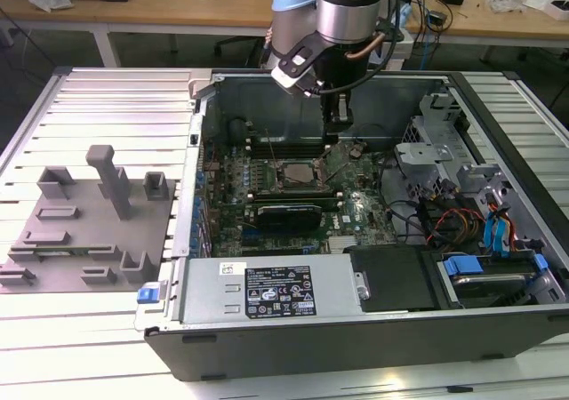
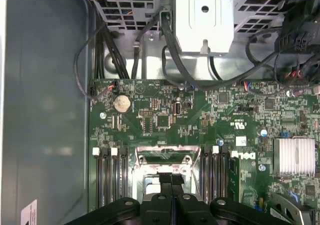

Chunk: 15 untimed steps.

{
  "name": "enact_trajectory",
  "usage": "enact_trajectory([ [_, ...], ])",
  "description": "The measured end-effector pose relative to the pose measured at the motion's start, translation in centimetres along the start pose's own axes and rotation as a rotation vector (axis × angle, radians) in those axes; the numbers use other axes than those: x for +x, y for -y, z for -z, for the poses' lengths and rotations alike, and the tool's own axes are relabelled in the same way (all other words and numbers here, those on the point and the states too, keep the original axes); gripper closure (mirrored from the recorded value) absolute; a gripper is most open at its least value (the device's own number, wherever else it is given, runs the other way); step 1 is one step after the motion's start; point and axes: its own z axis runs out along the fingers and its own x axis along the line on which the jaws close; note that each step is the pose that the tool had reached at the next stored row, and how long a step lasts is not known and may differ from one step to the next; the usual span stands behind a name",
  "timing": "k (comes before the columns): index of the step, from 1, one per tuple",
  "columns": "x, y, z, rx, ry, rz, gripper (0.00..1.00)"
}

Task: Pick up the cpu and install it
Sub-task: 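Close the cpu cover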

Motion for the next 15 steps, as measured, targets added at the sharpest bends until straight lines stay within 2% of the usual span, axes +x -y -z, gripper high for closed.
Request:
enact_trajectory([
  [15,0.00,-3.71,-0.18,0.0000,-0.0001,0.000,0.89],
])
